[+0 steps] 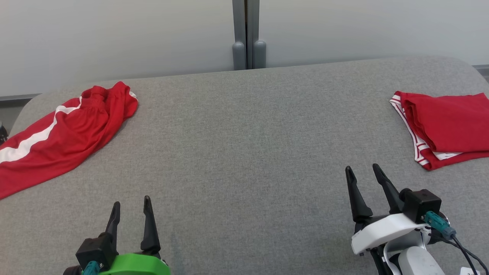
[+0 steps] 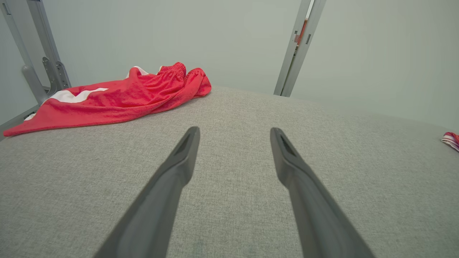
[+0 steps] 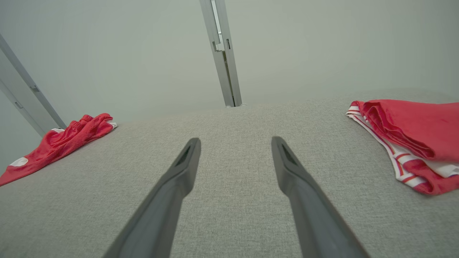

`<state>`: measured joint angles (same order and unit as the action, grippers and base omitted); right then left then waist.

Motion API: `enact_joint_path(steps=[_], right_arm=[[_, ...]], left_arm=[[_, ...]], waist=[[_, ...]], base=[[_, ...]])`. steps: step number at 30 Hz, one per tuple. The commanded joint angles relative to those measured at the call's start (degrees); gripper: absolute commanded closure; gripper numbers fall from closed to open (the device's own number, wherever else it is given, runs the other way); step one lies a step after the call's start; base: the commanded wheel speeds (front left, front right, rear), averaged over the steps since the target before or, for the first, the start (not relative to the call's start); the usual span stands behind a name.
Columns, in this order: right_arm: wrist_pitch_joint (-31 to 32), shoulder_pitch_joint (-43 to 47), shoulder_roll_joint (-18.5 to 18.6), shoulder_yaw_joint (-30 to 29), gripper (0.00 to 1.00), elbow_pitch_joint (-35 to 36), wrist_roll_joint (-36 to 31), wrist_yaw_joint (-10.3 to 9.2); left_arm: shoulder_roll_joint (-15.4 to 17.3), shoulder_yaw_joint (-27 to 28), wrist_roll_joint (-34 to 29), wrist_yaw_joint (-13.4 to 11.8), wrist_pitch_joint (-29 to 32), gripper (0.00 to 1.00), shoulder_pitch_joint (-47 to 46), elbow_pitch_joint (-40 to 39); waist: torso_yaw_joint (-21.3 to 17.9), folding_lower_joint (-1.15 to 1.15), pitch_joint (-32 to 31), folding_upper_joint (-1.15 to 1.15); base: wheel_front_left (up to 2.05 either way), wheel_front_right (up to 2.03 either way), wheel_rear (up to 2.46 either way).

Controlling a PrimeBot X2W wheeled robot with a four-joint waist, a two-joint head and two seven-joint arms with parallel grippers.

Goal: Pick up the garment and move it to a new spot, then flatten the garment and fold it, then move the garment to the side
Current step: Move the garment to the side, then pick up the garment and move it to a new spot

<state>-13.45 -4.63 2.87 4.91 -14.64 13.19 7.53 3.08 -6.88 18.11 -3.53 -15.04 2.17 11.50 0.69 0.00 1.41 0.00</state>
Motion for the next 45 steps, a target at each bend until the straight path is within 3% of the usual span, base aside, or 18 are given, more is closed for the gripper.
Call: enact_joint_path(steps=[1, 8, 14, 27, 33, 39, 45], right_arm=[[0.0, 0.8, 0.1, 0.1, 0.0, -0.3, 0.1, -0.09], [0.1, 0.9, 0.1, 0.2, 0.0, -0.6, 0.2, -0.09], [0.1, 1.5, 0.1, 0.0, 0.0, -0.5, 0.0, -0.09], [-0.5, 1.5, 0.1, 1.9, 0.0, -0.7, 1.4, -0.09], [-0.8, 0.5, 0.1, 3.0, 0.0, -1.3, 2.0, -0.09], [-1.0, -0.4, 0.1, 4.0, 0.0, -1.7, 1.8, -0.09], [-0.7, -1.5, 0.1, 5.0, 0.0, -1.2, 1.3, -0.09]], left_arm=[[0.0, 0.1, -0.1, -0.1, -0.2, 0.0, 0.9, -0.1], [0.0, 0.2, -0.4, 0.2, -0.2, 0.0, 1.0, -0.4], [0.0, 0.0, -0.6, 0.3, -0.2, 0.0, 0.9, -0.5], [1.4, -0.2, -1.1, -0.1, 0.1, 0.0, 0.6, -1.4], [2.0, 0.2, -0.6, -0.5, 0.5, 0.0, 1.1, -2.4], [2.0, 0.2, -0.1, -0.7, 0.5, 0.0, 1.1, -2.8], [1.7, 0.5, 0.4, -1.1, 0.3, 0.0, 1.2, -3.2]], waist=[[0.0, 0.0, -0.1, 0.0], [0.5, 0.0, -0.4, 0.0], [3.3, 0.0, -0.7, 0.0], [19.4, 0.0, -1.2, 0.0], [24.5, 0.0, -0.8, 0.0], [26.4, 0.0, -0.2, 0.0], [25.8, 0.0, 1.0, 0.0]], base=[[0.0, 0.0, 0.0], [0.0, 0.0, 0.0], [0.0, 0.0, 0.0], [0.0, 0.0, 0.0], [0.0, 0.0, 0.0], [0.0, 0.0, 0.0], [0.0, 0.0, 0.0]])
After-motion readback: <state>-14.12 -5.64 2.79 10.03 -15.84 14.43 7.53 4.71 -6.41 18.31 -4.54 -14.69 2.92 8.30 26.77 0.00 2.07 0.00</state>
